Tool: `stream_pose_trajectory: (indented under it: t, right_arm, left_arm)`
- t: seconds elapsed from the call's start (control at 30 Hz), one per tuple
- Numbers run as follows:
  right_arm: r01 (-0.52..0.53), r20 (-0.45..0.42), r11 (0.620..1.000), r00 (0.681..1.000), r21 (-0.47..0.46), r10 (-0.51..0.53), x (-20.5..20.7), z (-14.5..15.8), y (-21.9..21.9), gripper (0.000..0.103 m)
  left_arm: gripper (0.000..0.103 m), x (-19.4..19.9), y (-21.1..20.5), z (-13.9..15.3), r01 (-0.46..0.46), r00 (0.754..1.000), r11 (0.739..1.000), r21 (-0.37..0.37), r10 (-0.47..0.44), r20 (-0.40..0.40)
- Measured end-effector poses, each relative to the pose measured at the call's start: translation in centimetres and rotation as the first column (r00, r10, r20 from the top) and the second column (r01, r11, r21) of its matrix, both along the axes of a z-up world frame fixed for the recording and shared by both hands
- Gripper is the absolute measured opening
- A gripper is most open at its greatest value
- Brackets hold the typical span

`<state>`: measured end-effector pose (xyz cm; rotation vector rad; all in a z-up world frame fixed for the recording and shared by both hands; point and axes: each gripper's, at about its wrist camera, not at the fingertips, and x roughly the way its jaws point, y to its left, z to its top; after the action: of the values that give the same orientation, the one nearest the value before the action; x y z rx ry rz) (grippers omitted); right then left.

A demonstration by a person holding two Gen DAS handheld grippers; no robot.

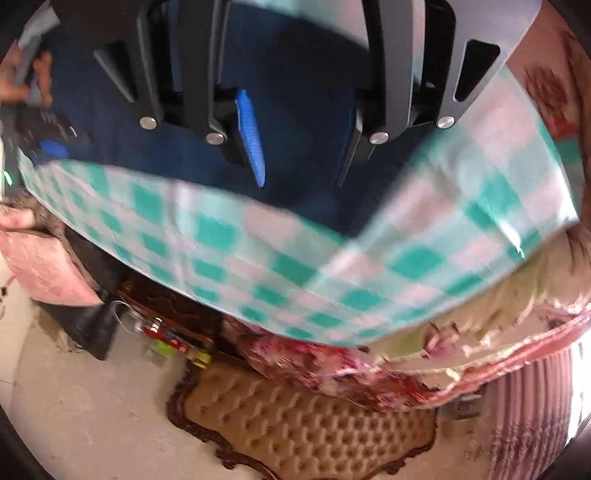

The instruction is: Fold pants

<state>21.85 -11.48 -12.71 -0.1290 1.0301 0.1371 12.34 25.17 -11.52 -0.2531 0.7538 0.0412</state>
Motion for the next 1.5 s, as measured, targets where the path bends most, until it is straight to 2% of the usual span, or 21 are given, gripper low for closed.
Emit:
stream_pose_trajectory:
  t: [0.07,0.1,0.17,0.23,0.27,0.3,0.37,0.43,0.47,0.5,0.53,0.63,0.8,0.93,1.03,1.1,1.17,1.27,1.43,1.47,1.5]
  right_arm:
    - [0.001,0.0,1.0,1.0,-0.005,-0.001,0.0,0.0,0.0,0.092]
    - [0.001,0.001,1.0,1.0,-0.007,-0.001,0.0,0.0,0.1,0.092]
    - [0.0,-0.003,1.0,1.0,-0.01,0.0,0.0,0.0,0.1,0.092]
    - [0.001,-0.004,1.0,1.0,-0.012,-0.001,0.0,0.1,0.2,0.092]
    - [0.005,-0.006,1.0,1.0,-0.012,-0.005,0.0,0.1,0.1,0.092]
    - [0.01,-0.008,1.0,1.0,-0.012,-0.01,0.0,0.1,0.2,0.092]
    - [0.022,-0.002,1.0,1.0,-0.015,-0.022,-0.1,0.1,0.2,0.092]
    - [0.046,-0.001,0.999,0.999,-0.017,-0.046,-0.3,0.1,0.3,0.092]
    - [0.059,-0.003,0.998,0.998,-0.018,-0.059,-0.3,0.1,0.3,0.092]
    - [0.069,-0.005,0.997,0.998,-0.021,-0.069,-0.3,0.1,0.4,0.093]
    - [0.086,-0.013,0.996,0.996,-0.034,-0.086,-0.3,0.0,0.4,0.099]
    - [0.092,0.0,0.996,0.996,-0.021,-0.092,-0.5,0.0,0.2,0.099]
    - [0.093,0.019,0.996,0.995,-0.016,-0.093,-0.7,0.0,0.1,0.099]
    - [0.092,0.008,0.996,0.996,-0.016,-0.092,-0.8,0.0,0.1,0.099]
    - [0.086,-0.012,0.996,0.996,-0.025,-0.087,-1.4,0.5,0.2,0.098]
    - [0.087,0.015,0.996,0.996,0.005,-0.087,-3.4,1.5,0.2,0.098]
    - [0.079,0.026,0.997,0.997,0.024,-0.079,-5.4,2.0,0.4,0.098]
    - [0.071,0.033,0.997,0.997,0.027,-0.072,-8.2,2.1,0.8,0.098]
    - [0.055,0.018,0.997,0.998,0.055,-0.056,-10.8,1.6,1.0,0.098]
    - [0.048,0.01,0.997,0.999,0.056,-0.048,-11.0,1.3,1.1,0.098]
    - [0.04,0.005,0.998,0.999,0.049,-0.04,-11.2,1.0,1.3,0.098]
  left_arm:
    - [0.037,-0.9,-1.9,-1.1,0.014,1.0,0.999,0.033,-0.014,-0.02]
    - [0.04,-1.7,-3.0,-2.1,0.024,0.998,0.997,0.078,-0.02,-0.054]
    - [0.048,-2.3,-4.0,-3.8,0.032,0.996,0.993,0.11,-0.023,-0.084]
    - [0.05,-3.1,-4.6,-4.6,0.032,0.998,0.99,0.137,-0.024,-0.062]
    - [0.056,-3.2,-4.8,-4.7,0.038,0.998,0.988,0.152,-0.029,-0.063]
    - [0.067,-3.2,-5.1,-4.6,0.049,0.997,0.988,0.148,-0.039,-0.066]
    - [0.078,-3.2,-5.6,-4.7,0.055,0.996,0.989,0.139,-0.045,-0.077]
    - [0.084,-2.9,-6.3,-4.8,0.044,0.996,0.986,0.164,-0.029,-0.089]
    - [0.096,-2.8,-6.7,-4.9,0.038,0.995,0.983,0.177,-0.022,-0.094]
    - [0.101,-2.6,-7.1,-5.0,0.034,0.995,0.982,0.185,-0.015,-0.103]
    - [0.101,-2.6,-7.5,-5.2,0.016,0.993,0.982,0.186,0.005,-0.114]
    - [0.102,-2.6,-7.8,-5.4,-0.013,0.994,0.98,0.197,0.035,-0.105]
    - [0.102,-2.8,-7.6,-5.4,0.016,0.995,0.979,0.205,0.004,-0.095]
    - [0.102,-2.5,-7.2,-5.3,0.02,0.993,0.981,0.191,0.002,-0.117]
    - [0.102,-2.6,-7.0,-5.1,0.006,0.994,0.973,0.23,0.02,-0.11]
    - [0.101,-2.8,-6.4,-4.9,-0.003,0.994,0.967,0.254,0.03,-0.103]
    - [0.097,-3.0,-5.2,-4.9,-0.014,0.994,0.969,0.246,0.04,-0.102]
    - [0.093,-3.1,-2.9,-5.3,-0.047,0.99,0.965,0.258,0.079,-0.115]
    - [0.092,-3.5,0.0,-4.7,-0.103,0.983,0.948,0.3,0.144,-0.116]
    - [0.084,-3.6,0.3,-4.4,-0.123,0.979,0.942,0.314,0.166,-0.116]
    - [0.071,-3.8,0.4,-4.0,-0.138,0.977,0.938,0.317,0.182,-0.112]
